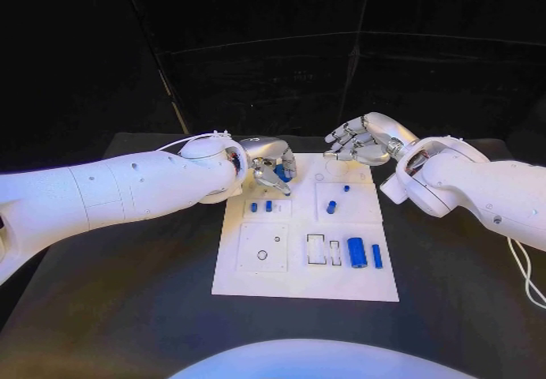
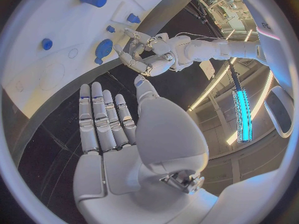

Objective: Assemble the parts on the task board

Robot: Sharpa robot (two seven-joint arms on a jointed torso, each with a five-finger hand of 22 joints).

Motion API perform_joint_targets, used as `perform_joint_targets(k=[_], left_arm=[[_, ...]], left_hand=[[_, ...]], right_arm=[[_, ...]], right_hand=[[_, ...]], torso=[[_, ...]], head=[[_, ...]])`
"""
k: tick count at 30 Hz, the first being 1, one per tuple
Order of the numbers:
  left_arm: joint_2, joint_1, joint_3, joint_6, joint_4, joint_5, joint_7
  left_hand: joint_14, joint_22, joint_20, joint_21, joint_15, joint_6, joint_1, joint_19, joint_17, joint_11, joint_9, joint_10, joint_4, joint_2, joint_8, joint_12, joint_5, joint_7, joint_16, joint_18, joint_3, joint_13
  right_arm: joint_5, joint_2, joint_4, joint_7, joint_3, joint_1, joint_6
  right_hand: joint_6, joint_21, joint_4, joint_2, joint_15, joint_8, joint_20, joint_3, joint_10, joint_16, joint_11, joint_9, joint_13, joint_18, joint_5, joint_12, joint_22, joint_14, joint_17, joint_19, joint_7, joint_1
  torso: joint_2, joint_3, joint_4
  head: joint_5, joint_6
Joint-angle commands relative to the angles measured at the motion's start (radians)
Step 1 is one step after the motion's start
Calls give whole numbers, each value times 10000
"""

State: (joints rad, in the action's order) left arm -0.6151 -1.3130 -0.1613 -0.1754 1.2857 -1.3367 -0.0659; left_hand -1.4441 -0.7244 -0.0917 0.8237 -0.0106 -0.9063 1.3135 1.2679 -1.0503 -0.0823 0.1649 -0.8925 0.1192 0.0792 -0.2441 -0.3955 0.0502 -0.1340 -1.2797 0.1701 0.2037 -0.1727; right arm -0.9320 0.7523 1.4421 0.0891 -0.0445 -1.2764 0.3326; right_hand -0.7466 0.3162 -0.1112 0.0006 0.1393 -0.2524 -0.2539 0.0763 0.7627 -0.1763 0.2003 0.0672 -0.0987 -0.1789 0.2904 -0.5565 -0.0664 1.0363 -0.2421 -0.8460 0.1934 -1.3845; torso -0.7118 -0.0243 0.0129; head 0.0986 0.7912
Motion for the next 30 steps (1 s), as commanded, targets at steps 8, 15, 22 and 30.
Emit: perform_joint_targets(k=[8, 15, 22, 30], left_arm=[[283, 66, 2, 545, -426, -705, -150], [431, 120, 3, 682, -623, -713, -105], [546, 172, 5, 685, -768, -715, -142], [654, 195, 5, 803, -816, -778, -78]], left_hand=[[-179, -643, 15, 600, -6, -470, 309, 304, -255, 67, -141, -478, 59, -244, 48, 112, -25, 83, -258, -139, 21, 261], [-232, -1007, -6, 931, 38, -666, 309, 432, -340, 44, -235, -821, 100, -258, 124, 225, -25, 55, -359, -206, 86, 437], [-266, -1203, -4, 1111, 25, -755, 321, 495, -382, 69, -308, -1095, 133, -291, 198, 275, -24, 57, -420, -226, 157, 535], [-283, -1343, 4, 1235, 12, -832, 313, 535, -403, 86, -347, -1233, 147, -314, 231, 318, -24, 61, -453, -244, 207, 597]], right_arm=[[37, -17, 6, 93, 7, -17, 154], [37, -33, 7, 109, 7, -17, 168], [37, -49, 1, 120, 7, -17, 179], [37, -66, 6, 121, 7, -17, 172]], right_hand=[[82, -68, 54, 74, 65, -40, -49, 8, -62, 48, -18, -13, 20, -31, 52, -32, 12, -26, 19, -22, 662, 3], [83, -73, 55, 77, 65, -42, -50, 7, -64, 51, -17, -13, 25, -31, 53, -34, 12, -27, 23, -23, 663, 2], [97, -99, 67, 90, 71, -44, -55, 2, -83, 69, -14, -14, 48, -30, 57, -39, 12, -37, 43, -21, 664, -2], [97, -99, 67, 90, 71, -44, -55, 2, -83, 69, -14, -14, 48, -30, 57, -39, 12, -37, 43, -21, 664, -2]], torso=[[-1, 0, -1], [1, -5, -1], [4, -3, -2], [3, -9, 2]], head=[[2, 27], [11, 48], [22, 67], [21, 82]])
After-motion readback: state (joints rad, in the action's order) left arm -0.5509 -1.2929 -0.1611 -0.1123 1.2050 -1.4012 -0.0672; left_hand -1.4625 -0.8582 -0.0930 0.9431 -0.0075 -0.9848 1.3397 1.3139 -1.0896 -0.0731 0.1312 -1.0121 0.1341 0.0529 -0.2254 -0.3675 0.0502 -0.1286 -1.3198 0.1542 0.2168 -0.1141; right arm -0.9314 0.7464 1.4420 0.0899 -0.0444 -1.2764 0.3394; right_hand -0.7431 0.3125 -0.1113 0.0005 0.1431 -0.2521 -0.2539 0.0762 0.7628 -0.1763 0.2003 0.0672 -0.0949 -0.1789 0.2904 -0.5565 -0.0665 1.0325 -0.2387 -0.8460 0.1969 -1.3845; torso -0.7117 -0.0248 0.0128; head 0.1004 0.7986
